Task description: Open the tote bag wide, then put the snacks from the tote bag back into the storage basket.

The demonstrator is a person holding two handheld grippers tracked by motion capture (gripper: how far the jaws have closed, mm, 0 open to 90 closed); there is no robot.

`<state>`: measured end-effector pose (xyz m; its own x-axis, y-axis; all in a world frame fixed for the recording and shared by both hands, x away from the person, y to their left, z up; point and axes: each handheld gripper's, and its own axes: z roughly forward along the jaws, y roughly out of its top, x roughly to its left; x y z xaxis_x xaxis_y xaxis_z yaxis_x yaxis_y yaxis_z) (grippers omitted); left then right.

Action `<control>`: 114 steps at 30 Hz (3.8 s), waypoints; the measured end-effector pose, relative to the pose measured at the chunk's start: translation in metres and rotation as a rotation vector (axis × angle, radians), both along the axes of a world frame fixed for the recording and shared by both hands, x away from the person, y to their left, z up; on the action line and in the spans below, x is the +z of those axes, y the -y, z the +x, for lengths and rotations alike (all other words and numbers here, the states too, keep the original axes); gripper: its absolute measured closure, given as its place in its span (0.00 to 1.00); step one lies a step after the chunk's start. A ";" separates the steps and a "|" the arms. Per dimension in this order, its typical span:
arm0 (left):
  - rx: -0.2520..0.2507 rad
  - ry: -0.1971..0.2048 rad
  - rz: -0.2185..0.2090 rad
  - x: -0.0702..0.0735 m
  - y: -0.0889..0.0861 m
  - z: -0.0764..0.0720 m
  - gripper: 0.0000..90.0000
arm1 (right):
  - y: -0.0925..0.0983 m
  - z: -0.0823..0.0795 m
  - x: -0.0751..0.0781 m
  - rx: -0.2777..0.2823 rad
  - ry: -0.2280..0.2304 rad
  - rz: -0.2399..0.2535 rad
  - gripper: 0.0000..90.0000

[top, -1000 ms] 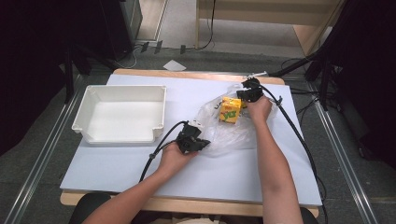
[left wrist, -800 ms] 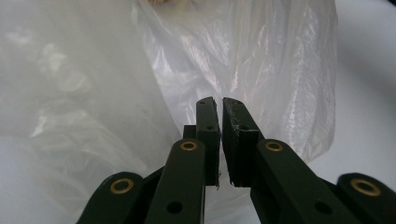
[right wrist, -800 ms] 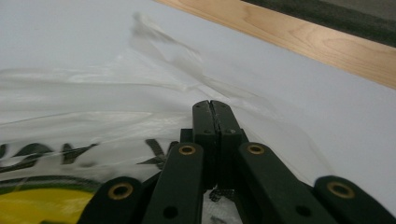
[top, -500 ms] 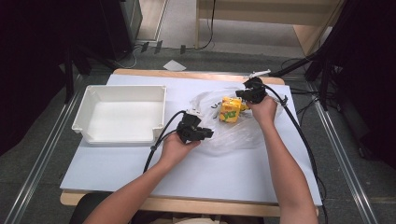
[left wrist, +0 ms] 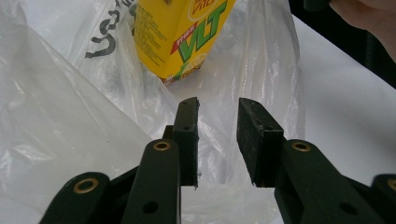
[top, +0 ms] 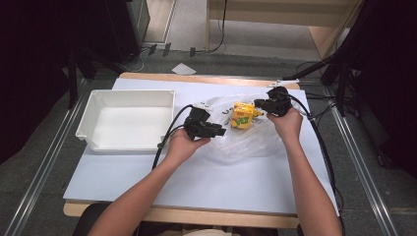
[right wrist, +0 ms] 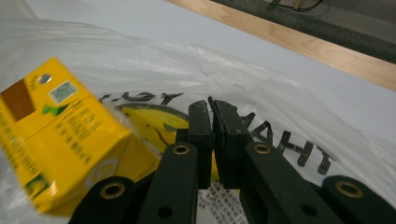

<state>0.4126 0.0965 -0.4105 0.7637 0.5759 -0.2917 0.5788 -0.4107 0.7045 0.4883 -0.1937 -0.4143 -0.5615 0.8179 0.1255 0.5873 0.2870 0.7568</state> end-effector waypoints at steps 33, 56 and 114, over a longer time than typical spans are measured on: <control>0.129 -0.037 0.120 -0.038 0.031 0.069 0.96 | 0.017 -0.072 -0.047 0.068 -0.073 -0.061 1.00; 0.138 -0.013 0.165 -0.044 0.024 0.073 0.91 | 0.050 -0.110 -0.061 0.076 -0.056 -0.017 1.00; -0.130 0.119 0.020 0.017 0.019 0.047 0.40 | 0.025 -0.196 -0.035 0.243 -0.056 0.048 0.49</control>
<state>0.4597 0.0775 -0.3931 0.8606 0.4748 -0.1845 0.4330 -0.4910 0.7559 0.2923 -0.2187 -0.4489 -0.7320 0.6522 0.1972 0.5468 0.3897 0.7410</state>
